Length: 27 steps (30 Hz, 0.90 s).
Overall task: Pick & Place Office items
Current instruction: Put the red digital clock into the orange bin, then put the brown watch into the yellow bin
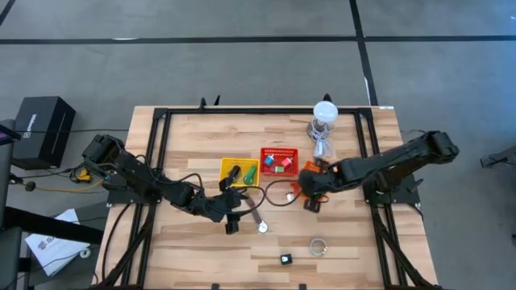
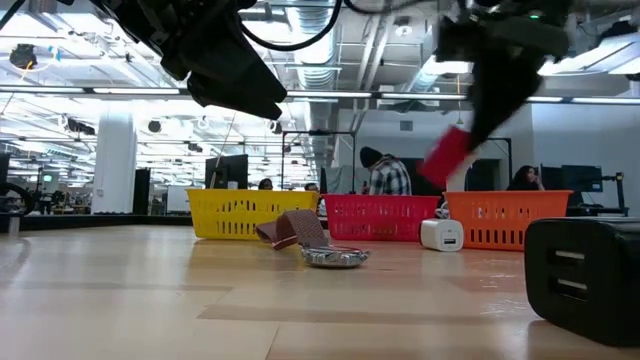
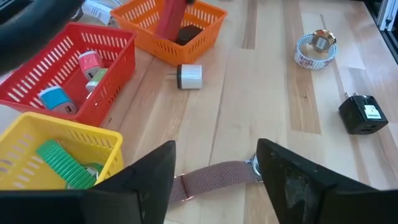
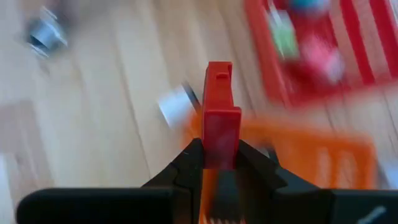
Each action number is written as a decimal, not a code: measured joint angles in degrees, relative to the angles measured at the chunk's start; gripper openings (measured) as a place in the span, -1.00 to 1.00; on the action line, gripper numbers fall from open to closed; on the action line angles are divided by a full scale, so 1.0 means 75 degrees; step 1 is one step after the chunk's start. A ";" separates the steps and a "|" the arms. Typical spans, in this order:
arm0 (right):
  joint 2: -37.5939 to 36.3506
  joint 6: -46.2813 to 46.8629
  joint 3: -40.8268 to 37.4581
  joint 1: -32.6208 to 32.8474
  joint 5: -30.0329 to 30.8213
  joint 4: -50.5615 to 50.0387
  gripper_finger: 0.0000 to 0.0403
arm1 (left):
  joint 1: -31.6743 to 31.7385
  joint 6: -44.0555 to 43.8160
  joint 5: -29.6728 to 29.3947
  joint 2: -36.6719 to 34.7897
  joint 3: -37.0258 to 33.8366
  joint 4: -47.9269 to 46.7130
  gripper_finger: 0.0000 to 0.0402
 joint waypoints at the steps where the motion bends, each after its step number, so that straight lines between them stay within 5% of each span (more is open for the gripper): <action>1: -0.0092 0.0343 0.0000 0.0000 0.0011 -0.0387 -0.67 | 0.0000 0.0000 0.0000 0.0000 0.0000 0.0000 0.08; 6: -0.0227 0.1629 -0.0003 -0.0003 0.0057 -0.1566 -0.67 | 0.0000 0.0000 0.0000 0.0000 0.0001 0.0003 0.06; 13: 0.0599 0.1692 0.0001 -0.0045 0.0054 -0.1590 -0.64 | 0.0000 0.0000 0.0003 0.0000 0.0003 0.0003 0.07; 27: 0.2021 0.1467 0.0781 -0.0427 -0.0009 -0.3476 -0.14 | 0.0000 0.0000 0.0003 0.0000 0.0003 0.0009 0.04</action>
